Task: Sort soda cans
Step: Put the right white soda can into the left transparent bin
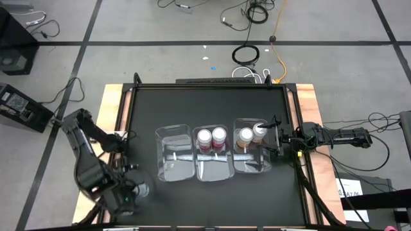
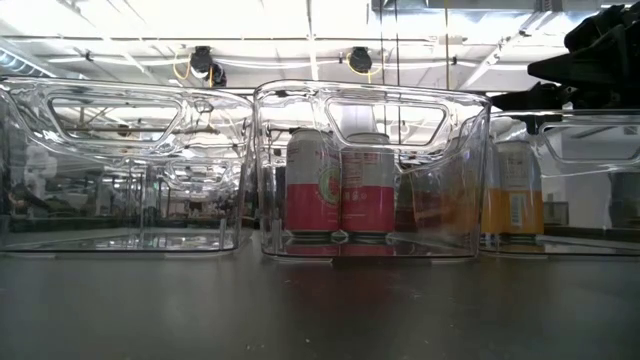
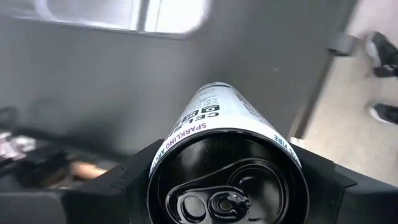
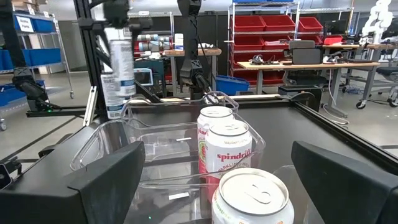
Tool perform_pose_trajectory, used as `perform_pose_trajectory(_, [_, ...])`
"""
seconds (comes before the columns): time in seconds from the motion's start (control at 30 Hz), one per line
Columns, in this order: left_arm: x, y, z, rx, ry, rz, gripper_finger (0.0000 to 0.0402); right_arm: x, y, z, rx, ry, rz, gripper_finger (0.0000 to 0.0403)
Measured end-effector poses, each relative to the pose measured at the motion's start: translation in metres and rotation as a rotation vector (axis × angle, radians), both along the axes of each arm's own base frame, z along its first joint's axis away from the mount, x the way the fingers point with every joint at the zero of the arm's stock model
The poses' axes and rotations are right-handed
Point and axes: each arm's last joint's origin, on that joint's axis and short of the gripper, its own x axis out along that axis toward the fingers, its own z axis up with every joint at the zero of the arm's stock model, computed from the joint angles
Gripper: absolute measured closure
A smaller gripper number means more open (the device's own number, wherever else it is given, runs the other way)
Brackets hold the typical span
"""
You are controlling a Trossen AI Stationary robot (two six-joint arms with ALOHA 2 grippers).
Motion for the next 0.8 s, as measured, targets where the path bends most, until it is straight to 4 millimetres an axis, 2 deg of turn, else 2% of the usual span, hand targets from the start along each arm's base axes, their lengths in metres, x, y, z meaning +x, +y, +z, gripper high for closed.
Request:
perform_pose_trajectory(0.17, [0.015,0.027,0.022,-0.061,-0.061,0.060,0.0126,0.000,0.000,0.000,0.000,0.000,0.000,0.0005])
perform_pose_trajectory(0.4, [0.031,0.071,0.039,-0.086,-0.118,0.201,0.0127,0.000,0.000,0.000,0.000,0.000,0.000,0.0005])
perform_pose_trajectory(0.63, [0.054,0.110,0.039,-0.014,-0.154,0.255,0.0127,0.000,0.000,0.000,0.000,0.000,0.000,0.0005])
perform_pose_trajectory(0.8, [0.079,0.140,0.034,0.028,-0.169,0.233,0.0127,0.000,0.000,0.000,0.000,0.000,0.000,0.0005])
